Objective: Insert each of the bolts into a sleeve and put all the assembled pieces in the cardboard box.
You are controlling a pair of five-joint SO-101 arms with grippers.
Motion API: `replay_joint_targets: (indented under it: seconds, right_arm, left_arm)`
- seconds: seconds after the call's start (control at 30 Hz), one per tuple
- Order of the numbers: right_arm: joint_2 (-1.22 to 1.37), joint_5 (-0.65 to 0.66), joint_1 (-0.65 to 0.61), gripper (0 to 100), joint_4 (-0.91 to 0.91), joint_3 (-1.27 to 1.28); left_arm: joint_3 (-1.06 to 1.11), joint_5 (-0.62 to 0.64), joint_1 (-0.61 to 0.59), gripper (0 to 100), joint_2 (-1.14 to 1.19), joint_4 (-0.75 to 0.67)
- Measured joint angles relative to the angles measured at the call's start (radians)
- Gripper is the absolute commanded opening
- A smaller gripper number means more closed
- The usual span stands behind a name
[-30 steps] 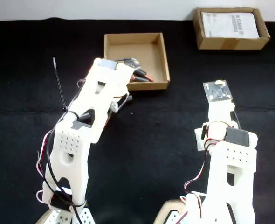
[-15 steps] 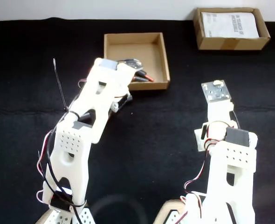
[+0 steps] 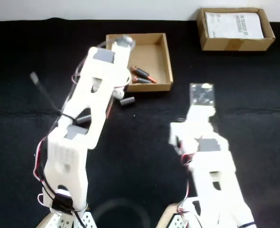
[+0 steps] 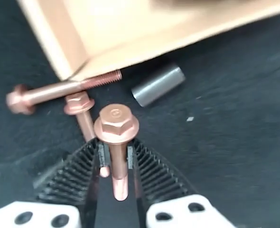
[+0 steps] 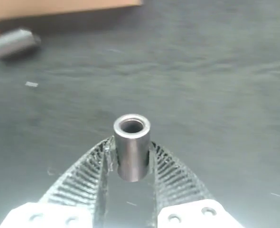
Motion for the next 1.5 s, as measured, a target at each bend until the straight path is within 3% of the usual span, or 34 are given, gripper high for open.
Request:
replay_joint_targets:
  seconds: [0.17, 0.4, 0.8, 1.0, 1.37, 1.5]
  right_arm:
    - [0.000, -0.123, -0.132, 0.6, -0.233, 0.097]
    - [0.000, -0.143, -0.233, 0.6, -0.473, 0.180]
    - [-0.002, -0.118, -0.358, 0.6, -0.666, 0.279]
    - [0.000, -0.074, -0.374, 0.6, -0.710, 0.302]
    - [0.000, -0.071, -0.374, 0.6, -0.712, 0.313]
    - [0.000, -0.071, -0.374, 0.6, -0.713, 0.318]
  left_arm:
    - [0.080, 0.077, 0.012, 1, -0.227, 0.000]
    - [0.324, 0.121, 0.014, 1, -0.589, -0.031]
    - [1.106, 0.127, 0.110, 1, -1.197, -0.508]
    - [1.329, 0.129, 0.164, 1, -1.240, -0.747]
    - [1.438, 0.129, 0.184, 1, -1.244, -1.060]
    - [1.448, 0.129, 0.199, 1, -1.244, -1.094]
